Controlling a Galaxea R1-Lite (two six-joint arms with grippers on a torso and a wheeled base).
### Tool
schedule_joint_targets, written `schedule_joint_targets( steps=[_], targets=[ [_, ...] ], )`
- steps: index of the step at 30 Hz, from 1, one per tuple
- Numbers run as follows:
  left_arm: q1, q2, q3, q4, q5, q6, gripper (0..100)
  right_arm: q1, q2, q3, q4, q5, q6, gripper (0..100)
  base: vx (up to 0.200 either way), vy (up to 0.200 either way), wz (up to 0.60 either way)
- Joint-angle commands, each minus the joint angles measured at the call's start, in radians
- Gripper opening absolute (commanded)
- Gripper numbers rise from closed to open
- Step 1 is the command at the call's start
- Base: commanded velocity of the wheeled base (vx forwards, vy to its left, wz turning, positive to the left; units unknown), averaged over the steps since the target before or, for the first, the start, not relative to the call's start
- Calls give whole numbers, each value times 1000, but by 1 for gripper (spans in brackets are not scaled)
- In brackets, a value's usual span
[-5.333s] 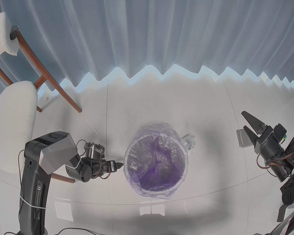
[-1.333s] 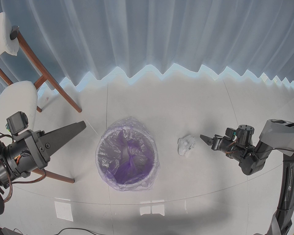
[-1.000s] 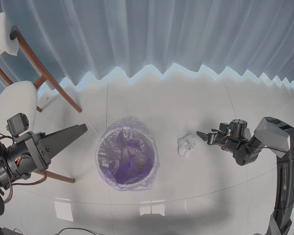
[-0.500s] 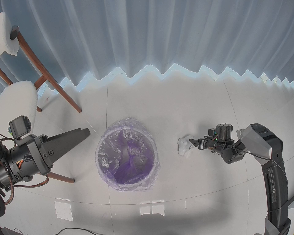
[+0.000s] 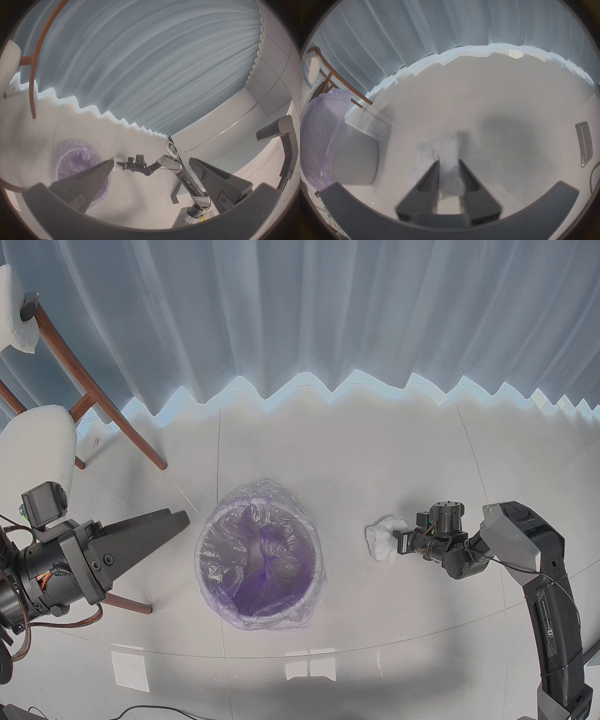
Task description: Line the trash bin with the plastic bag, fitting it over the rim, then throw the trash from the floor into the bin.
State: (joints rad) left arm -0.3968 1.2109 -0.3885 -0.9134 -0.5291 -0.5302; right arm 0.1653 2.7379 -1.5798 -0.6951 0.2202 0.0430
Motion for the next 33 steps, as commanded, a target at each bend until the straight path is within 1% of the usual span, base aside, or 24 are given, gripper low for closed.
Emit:
schedule_joint_targets(
  steps=[1,2,3,4,6,9,10,11,12,13,14,15,16,19,20,21,23,24,26,27,29,32,33],
  targets=[
    [0,3,0,1,0,-1,100,0,-4,14,-15,-7,9,0,0,0,0],
    [0,1,2,1,0,-1,100,0,-20,46,-55,-28,25,0,0,0,0],
    [0,1,2,1,0,-1,100,0,-20,46,-55,-28,25,0,0,0,0],
    [-4,-4,3,2,1,-1,100,6,-75,138,-161,-47,72,0,0,0,0],
    [-11,-4,5,4,1,-1,100,26,-150,267,-268,-47,152,0,0,0,0],
    [-13,4,5,4,3,-2,100,68,-314,497,-392,-42,330,0,0,0,0],
    [-13,6,5,4,3,-2,100,79,-349,544,-411,-39,370,0,0,0,0],
    [-13,9,5,4,3,-2,100,108,-434,658,-460,-24,462,0,0,0,0],
    [-13,9,5,4,3,-2,100,108,-434,658,-460,-24,462,0,0,0,0],
    [-13,12,3,4,5,-2,100,131,-500,744,-497,-7,528,0,0,0,0],
    [-13,13,2,4,9,-2,100,164,-589,865,-550,11,603,0,0,0,0],
    [-13,12,2,4,12,-2,100,174,-610,891,-564,13,618,0,0,0,0],
    [-13,10,5,4,24,-2,100,209,-676,980,-613,14,655,0,0,0,0],
    [-13,10,19,4,29,-2,100,276,-785,1141,-705,13,672,0,0,0,0],
    [-13,10,19,4,29,-2,100,276,-785,1141,-705,13,672,0,0,0,0],
    [-13,10,34,4,28,-2,100,319,-853,1230,-768,13,672,0,0,0,0],
    [-11,13,36,4,28,-2,100,359,-905,1287,-808,13,675,0,0,0,0],
    [-10,15,36,4,28,-2,100,367,-916,1296,-813,14,676,0,0,0,0],
    [1,29,33,4,29,-4,100,408,-962,1324,-825,13,690,0,0,0,0],
    [1,29,33,4,29,-4,100,408,-962,1324,-825,13,690,0,0,0,0],
    [26,52,14,1,54,-7,100,471,-985,1321,-828,10,744,0,0,0,0],
    [30,70,13,-5,70,-11,100,514,-992,1322,-840,-1,761,0,0,0,0],
    [35,73,17,-9,60,-10,100,522,-992,1324,-842,-1,762,0,0,200,0]
  ],
)
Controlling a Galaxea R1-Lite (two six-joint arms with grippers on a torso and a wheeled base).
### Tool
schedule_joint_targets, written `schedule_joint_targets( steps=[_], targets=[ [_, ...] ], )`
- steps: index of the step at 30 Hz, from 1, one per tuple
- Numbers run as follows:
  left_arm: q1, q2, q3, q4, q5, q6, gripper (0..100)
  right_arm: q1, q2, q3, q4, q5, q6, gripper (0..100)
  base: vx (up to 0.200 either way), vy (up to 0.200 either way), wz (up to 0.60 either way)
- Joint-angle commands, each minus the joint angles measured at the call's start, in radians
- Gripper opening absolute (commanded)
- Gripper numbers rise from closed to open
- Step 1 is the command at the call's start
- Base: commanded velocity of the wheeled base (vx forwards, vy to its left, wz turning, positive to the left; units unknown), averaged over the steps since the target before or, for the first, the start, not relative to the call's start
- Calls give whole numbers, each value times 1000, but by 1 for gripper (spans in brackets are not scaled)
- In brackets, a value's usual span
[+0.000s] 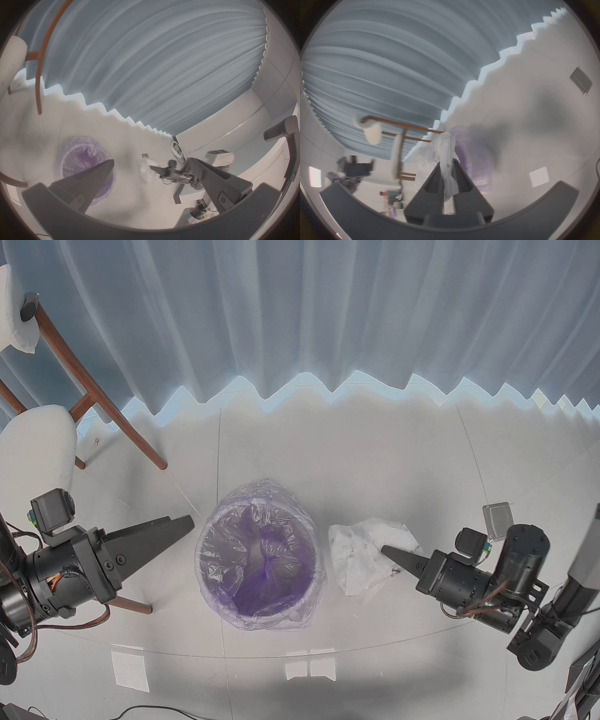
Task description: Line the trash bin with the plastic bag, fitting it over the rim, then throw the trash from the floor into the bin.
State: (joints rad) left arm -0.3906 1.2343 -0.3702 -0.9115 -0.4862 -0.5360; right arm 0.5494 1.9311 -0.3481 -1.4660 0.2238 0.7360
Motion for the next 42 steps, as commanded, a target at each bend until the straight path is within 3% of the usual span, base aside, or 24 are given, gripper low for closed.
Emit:
schedule_joint_targets(
  steps=[1,7,17,20,31,35,42],
  targets=[
    [27,50,1,-7,15,-6,100,149,-185,93,-71,-4,69,0,0,200,0],
    [18,42,-6,-12,24,-10,100,192,-178,100,-71,-4,68,0,0,200,0],
    [10,14,-9,-14,24,-10,100,190,-78,84,-103,-9,57,0,0,200,0],
    [-5,1,-7,-14,24,-7,100,172,-47,80,-103,-27,31,0,0,200,0],
    [-174,-151,5,-3,15,48,100,55,266,-43,-105,-95,-225,0,0,164,0],
    [-177,-150,8,-1,18,87,100,27,328,-124,-105,-146,-236,0,0,0,0],
    [-177,-148,11,0,18,88,100,-42,370,-200,-105,-146,-245,0,0,0,0]
  ],
)
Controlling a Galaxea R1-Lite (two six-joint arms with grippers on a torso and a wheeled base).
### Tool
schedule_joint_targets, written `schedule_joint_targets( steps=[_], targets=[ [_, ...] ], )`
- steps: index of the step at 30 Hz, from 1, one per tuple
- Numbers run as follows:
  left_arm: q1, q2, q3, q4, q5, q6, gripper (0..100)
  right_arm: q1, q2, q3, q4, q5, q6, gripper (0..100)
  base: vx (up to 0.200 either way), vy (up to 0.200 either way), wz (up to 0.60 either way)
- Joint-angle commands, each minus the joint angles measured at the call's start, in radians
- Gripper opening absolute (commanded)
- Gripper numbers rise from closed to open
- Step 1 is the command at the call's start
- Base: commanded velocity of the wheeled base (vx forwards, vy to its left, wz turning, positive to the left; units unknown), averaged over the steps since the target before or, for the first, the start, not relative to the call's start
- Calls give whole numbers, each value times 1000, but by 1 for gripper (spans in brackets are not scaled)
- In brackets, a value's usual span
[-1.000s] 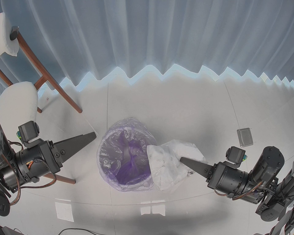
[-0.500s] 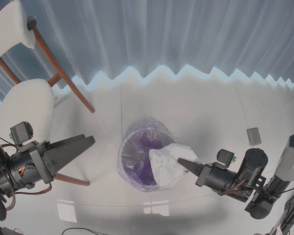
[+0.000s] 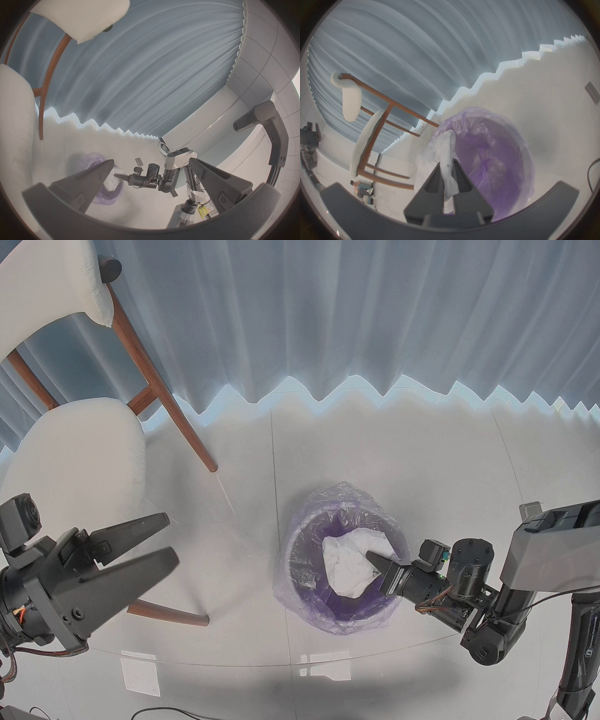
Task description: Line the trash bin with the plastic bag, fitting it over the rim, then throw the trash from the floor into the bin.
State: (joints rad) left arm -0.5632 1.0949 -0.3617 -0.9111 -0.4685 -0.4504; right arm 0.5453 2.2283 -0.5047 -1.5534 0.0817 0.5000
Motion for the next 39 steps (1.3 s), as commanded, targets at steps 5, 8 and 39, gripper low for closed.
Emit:
schedule_joint_targets(
  steps=[5,8,39],
  targets=[
    [-4,-3,6,0,1,4,100,-50,103,-64,-17,-3,-44,0,0,0,0],
    [-4,-1,9,0,1,4,100,-50,113,-81,-17,-3,-44,0,0,0,0],
    [6,13,21,1,2,49,100,28,-343,318,-17,-203,-6,100,0,0,0]
  ],
)
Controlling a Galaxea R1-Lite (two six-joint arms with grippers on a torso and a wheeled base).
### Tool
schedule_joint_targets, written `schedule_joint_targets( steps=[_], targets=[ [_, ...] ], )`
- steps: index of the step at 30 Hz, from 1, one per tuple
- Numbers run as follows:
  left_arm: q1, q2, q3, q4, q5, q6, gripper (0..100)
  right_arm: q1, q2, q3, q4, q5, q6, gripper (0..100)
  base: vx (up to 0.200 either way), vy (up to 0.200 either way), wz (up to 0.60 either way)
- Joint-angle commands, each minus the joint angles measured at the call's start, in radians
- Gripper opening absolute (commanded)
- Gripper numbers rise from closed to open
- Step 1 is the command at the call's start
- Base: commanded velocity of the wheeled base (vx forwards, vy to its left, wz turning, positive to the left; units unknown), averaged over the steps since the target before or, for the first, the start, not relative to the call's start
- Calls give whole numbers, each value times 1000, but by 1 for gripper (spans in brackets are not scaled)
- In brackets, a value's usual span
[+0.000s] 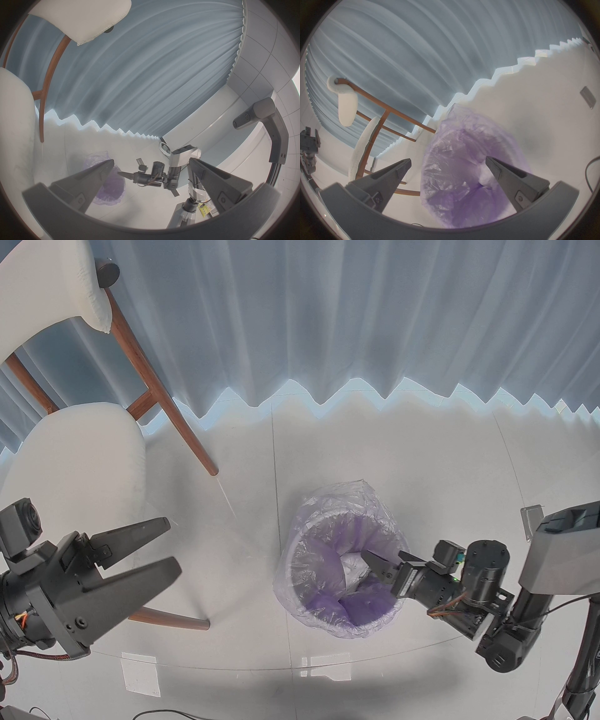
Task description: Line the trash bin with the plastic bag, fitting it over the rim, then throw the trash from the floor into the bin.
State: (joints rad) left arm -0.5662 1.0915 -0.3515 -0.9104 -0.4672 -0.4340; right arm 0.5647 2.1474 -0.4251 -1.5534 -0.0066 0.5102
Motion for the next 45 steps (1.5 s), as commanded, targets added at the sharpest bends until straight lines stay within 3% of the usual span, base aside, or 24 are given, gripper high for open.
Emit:
schedule_joint_targets(
  steps=[1,2,5,9,12,14,16,19,21,24,25,35,39,45],
  targets=[
    [9,16,11,1,1,32,100,9,-262,238,-17,-115,-16,100,0,0,0],
    [12,33,16,1,6,78,100,9,-501,425,-7,-136,-22,100,0,0,0],
    [20,54,26,1,25,103,100,-12,-706,425,125,-150,-9,100,0,0,0],
    [42,59,8,1,108,132,100,-108,-1061,425,386,-167,-91,100,0,0,0],
    [100,39,-37,2,205,184,100,-177,-1348,425,665,-165,-225,100,0,0,0],
    [198,1,-70,16,297,251,100,-220,-1604,425,954,-162,-322,100,0,0,0],
    [278,-36,-78,30,332,290,100,-230,-1798,407,1161,-159,-378,100,0,0,0],
    [359,-124,-53,76,335,296,100,-258,-2052,330,1480,-162,-398,100,0,0,0],
    [388,-205,3,131,337,296,100,-275,-2147,350,1619,-177,-395,100,0,0,0],
    [405,-305,62,223,335,296,100,-255,-2147,390,1601,-191,-364,100,0,0,0],
    [405,-386,94,312,340,298,100,-255,-2147,397,1570,-191,-340,100,0,0,0],
    [405,-765,170,713,340,264,100,-255,-2147,394,1576,-188,-337,100,0,0,0],
    [402,-843,204,779,337,264,100,-270,-2108,394,1583,-188,-337,100,0,0,0],
    [397,-963,299,783,331,268,100,-367,-1973,394,1581,-188,-341,100,0,0,0]
  ],
)
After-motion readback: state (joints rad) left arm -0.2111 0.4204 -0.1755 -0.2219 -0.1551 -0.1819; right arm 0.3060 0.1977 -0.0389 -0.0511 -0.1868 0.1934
